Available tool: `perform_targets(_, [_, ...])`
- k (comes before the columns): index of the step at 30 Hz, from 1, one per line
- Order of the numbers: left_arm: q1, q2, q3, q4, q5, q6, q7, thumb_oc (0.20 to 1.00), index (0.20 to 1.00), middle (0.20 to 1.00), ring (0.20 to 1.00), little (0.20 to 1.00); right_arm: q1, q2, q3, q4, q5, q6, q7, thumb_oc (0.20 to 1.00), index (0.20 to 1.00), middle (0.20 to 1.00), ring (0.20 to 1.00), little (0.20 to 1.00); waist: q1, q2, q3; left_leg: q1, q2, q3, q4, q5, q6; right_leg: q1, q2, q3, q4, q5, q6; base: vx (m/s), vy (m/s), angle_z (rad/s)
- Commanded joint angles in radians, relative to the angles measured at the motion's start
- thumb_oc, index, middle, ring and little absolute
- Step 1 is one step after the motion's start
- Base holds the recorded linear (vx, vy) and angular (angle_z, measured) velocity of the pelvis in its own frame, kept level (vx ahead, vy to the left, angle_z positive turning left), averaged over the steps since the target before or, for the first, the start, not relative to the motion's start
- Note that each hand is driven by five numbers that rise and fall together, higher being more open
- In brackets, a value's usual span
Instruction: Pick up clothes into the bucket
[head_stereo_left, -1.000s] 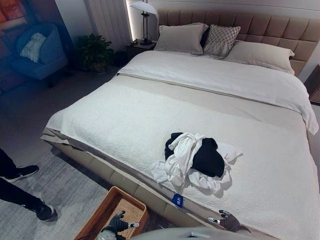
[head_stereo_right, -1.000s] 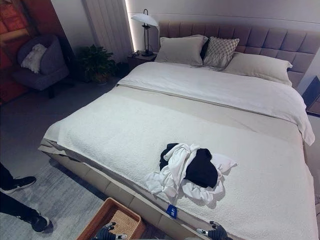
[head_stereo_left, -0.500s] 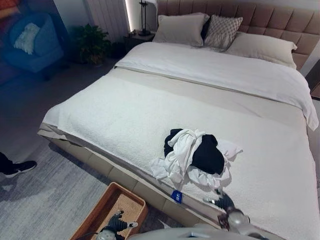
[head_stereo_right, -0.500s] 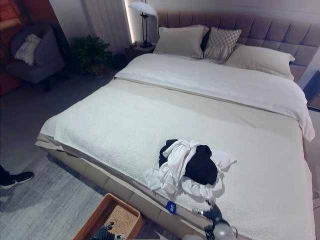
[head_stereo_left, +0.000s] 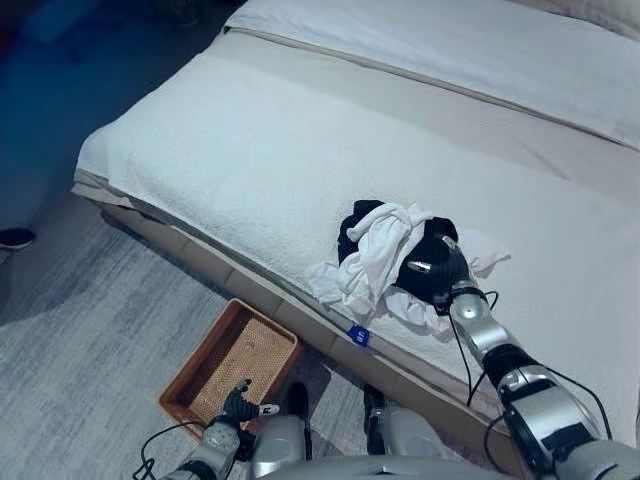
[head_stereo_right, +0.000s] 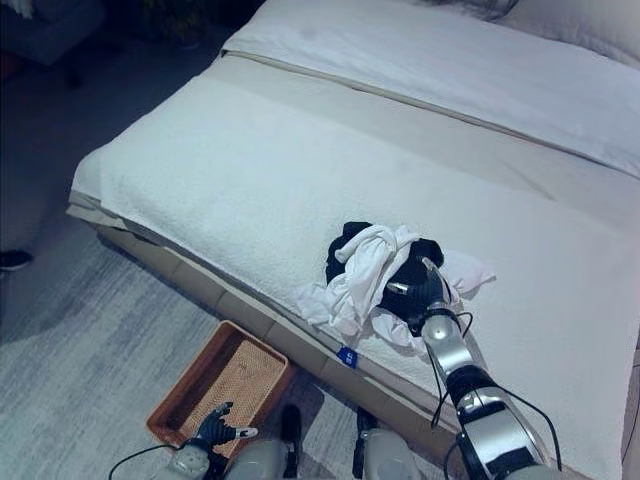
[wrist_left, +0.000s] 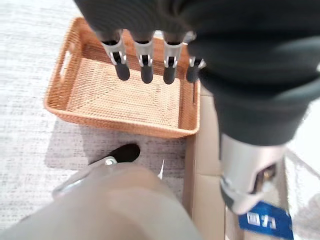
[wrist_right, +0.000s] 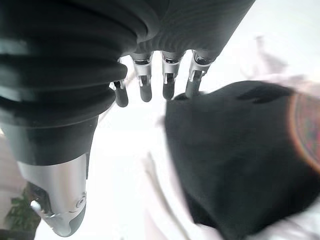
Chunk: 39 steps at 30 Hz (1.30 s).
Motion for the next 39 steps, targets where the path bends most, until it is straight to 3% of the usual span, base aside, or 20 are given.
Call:
perform_targets(1, [-0.018,-0.03,-0.043,-0.036,-0.051,-0.035,0.023,1.0,1.0,1.0,1.0,1.0,-0.102,-0.046,0.029,-0.003,0.001,-0.023,-0.048,1.0,1.0,1.0,1.0,1.0,0.01,-0.06,0.025,-0.098,-0.052,-0.048,0.068,-0.005,-0.012,0.022,-0.11,-0.063,0.004,0.015,0.094,-0.07,0.019,0.07])
perform_targets(8, [-0.08,-0.015,-0.124,-0.103,-0.09,-0.044,0.043,1.0,1.0,1.0,1.0,1.0,-0.445,-0.212,0.128,0.208,-0.075,0.029,-0.118,1.0,1.0,1.0,1.0,1.0,0.038,-0.039,0.123,-0.236,-0.072,-0.109,0.171,-0.004,-0.012,-0.11,-0.148,-0.096,0.171,-0.023,0.078,-0.07,0.002,0.19])
perform_targets(18, [-0.142,-0.018,-0.175,-0.159,-0.148,-0.046,0.055,1.0,1.0,1.0,1.0,1.0,-0.666,-0.263,0.252,0.385,-0.117,0.077,-0.116,1.0,1.0,1.0,1.0,1.0,0.063,-0.035,0.207,-0.347,-0.076,-0.129,0.219,0.009,-0.017,-0.221,-0.15,-0.105,0.211,-0.023,0.068,-0.05,-0.008,0.15])
perform_targets(25, [-0.172,-0.026,-0.18,-0.163,-0.162,-0.042,0.044,1.0,1.0,1.0,1.0,1.0,-0.702,-0.253,0.384,0.423,-0.245,0.105,-0.021,1.0,1.0,1.0,1.0,1.0,0.073,-0.041,0.241,-0.38,-0.071,-0.13,0.195,0.039,-0.025,-0.262,-0.141,-0.104,0.189,-0.001,0.069,-0.01,-0.005,0.0])
perform_targets(30, [-0.192,-0.022,-0.17,-0.17,-0.162,-0.038,-0.006,1.0,1.0,1.0,1.0,1.0,-0.692,-0.232,0.505,0.405,-0.283,0.099,0.195,1.0,1.0,1.0,1.0,1.0,0.073,-0.056,0.241,-0.388,-0.069,-0.134,0.158,0.057,-0.032,-0.274,-0.141,-0.108,0.15,0.02,0.073,0.0,0.0,0.0])
perform_targets(31, [-0.192,-0.022,-0.17,-0.17,-0.162,-0.038,-0.006,1.0,1.0,1.0,1.0,1.0,-0.692,-0.232,0.505,0.405,-0.283,0.099,0.195,0.922,0.922,0.922,0.922,0.922,0.073,-0.056,0.241,-0.388,-0.069,-0.134,0.158,0.057,-0.032,-0.274,-0.141,-0.108,0.15,0.02,0.073,0.0,0.0,0.0])
perform_targets(32, [-0.189,-0.022,-0.167,-0.179,-0.171,-0.037,-0.016,1.0,1.0,1.0,1.0,1.0,-0.694,-0.227,0.511,0.393,-0.27,0.094,0.217,0.526,0.526,0.526,0.526,0.526,0.074,-0.058,0.241,-0.39,-0.069,-0.133,0.157,0.057,-0.032,-0.274,-0.142,-0.108,0.142,0.024,0.074,-0.01,-0.001,0.04])
perform_targets(33, [-0.189,-0.022,-0.167,-0.179,-0.171,-0.037,-0.016,1.0,1.0,1.0,1.0,1.0,-0.694,-0.227,0.511,0.393,-0.27,0.094,0.217,0.467,0.467,0.467,0.467,0.467,0.074,-0.058,0.241,-0.39,-0.069,-0.133,0.157,0.057,-0.032,-0.274,-0.142,-0.107,0.142,0.024,0.074,-0.01,0.006,0.04])
perform_targets(35, [-0.203,-0.026,-0.167,-0.178,-0.178,-0.036,-0.018,1.0,1.0,1.0,1.0,1.0,-0.69,-0.218,0.507,0.39,-0.261,0.093,0.223,0.2,0.2,0.2,0.2,0.2,0.071,-0.061,0.241,-0.394,-0.07,-0.129,0.156,0.057,-0.032,-0.275,-0.143,-0.102,0.135,0.03,0.075,0.0,0.0,0.0])
perform_targets(39, [-0.221,-0.027,-0.163,-0.18,-0.188,-0.037,-0.01,1.0,1.0,1.0,1.0,1.0,-0.682,-0.215,0.487,0.375,-0.243,0.089,0.198,0.2,0.2,0.2,0.2,0.2,0.068,-0.063,0.241,-0.396,-0.071,-0.123,0.156,0.058,-0.032,-0.276,-0.142,-0.098,0.129,0.033,0.075,0.0,0.0,0.0])
